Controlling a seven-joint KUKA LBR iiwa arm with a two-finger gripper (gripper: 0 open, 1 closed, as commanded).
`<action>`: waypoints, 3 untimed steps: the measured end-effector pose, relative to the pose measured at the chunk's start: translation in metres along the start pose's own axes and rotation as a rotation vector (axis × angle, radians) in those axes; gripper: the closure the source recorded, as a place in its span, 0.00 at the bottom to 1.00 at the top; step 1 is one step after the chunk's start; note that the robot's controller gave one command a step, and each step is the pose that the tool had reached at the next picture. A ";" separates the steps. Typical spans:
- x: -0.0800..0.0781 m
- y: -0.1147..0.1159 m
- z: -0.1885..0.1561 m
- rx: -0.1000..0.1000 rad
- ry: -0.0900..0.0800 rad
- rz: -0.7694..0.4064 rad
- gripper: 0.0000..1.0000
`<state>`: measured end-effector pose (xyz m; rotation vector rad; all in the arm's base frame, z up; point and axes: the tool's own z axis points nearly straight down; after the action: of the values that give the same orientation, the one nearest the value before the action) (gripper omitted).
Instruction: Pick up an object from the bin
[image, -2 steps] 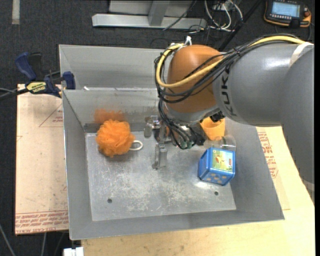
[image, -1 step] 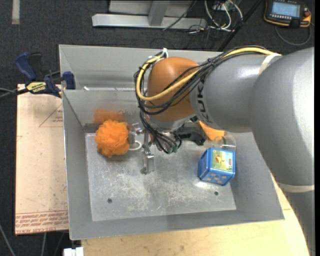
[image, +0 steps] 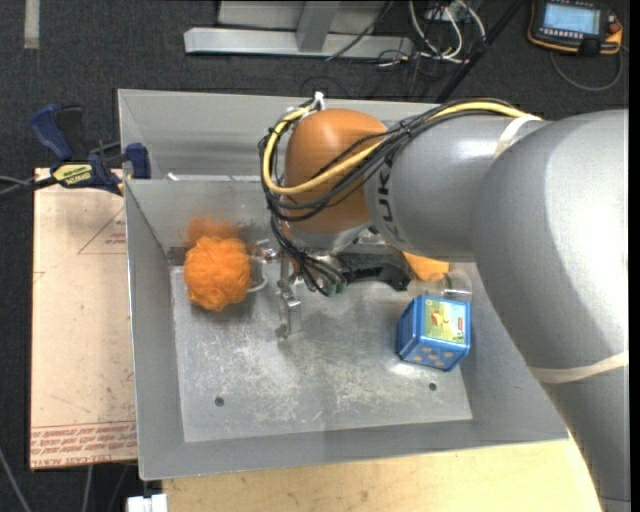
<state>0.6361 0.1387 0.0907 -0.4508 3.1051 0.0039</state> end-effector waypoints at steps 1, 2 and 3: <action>-0.016 0.003 0.010 0.000 -0.004 0.052 0.00; -0.016 0.007 0.010 0.000 -0.004 0.102 0.00; -0.021 0.022 0.017 -0.001 -0.007 0.158 0.00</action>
Offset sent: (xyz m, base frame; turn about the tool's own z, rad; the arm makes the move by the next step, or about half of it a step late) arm -0.0217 0.0423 -0.0207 -0.0777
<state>0.6498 0.1662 0.0736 -0.2036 3.1247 0.0081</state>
